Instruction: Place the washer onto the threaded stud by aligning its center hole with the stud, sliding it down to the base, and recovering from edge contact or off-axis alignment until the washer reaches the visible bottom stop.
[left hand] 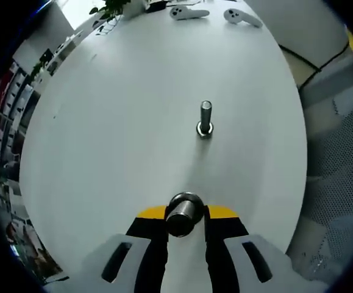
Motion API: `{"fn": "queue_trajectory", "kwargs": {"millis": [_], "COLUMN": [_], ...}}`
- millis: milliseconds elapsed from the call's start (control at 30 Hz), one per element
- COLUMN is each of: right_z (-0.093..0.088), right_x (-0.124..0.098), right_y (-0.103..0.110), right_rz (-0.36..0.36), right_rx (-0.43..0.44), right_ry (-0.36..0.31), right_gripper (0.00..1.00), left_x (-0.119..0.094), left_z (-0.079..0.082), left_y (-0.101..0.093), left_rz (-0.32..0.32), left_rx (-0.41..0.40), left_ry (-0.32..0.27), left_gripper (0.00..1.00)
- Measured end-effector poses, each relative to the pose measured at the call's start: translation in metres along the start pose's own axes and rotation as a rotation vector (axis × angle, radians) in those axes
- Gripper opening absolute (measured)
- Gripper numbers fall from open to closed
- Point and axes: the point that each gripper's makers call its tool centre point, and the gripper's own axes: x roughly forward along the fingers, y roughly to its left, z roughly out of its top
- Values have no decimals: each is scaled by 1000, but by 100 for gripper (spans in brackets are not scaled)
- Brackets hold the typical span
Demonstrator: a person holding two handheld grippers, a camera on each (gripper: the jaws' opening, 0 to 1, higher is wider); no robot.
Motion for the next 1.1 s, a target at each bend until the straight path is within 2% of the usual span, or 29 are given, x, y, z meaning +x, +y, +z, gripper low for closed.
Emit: {"fn": "queue_trajectory", "kwargs": {"millis": [767,867,933,1100], "right_z": [0,1,0,0], "right_x": [0,-1,-1,0], "right_y": [-1,-2,-2,-1], "right_rz": [-6,-9,-10,-8], "right_rx": [5,7,7,5], "right_ry": [-3,-5,-5,-2], "right_gripper": [31,31,31,31], "left_x": [3,8,7,6], "left_z": [1,-6,-2,-3], "left_y": [0,-2,0,0], "left_rz": [6,8,8,7], "left_rx": [21,55,25,30], "left_ry": [-8,29,14,11], "left_gripper": [21,21,21,21]}}
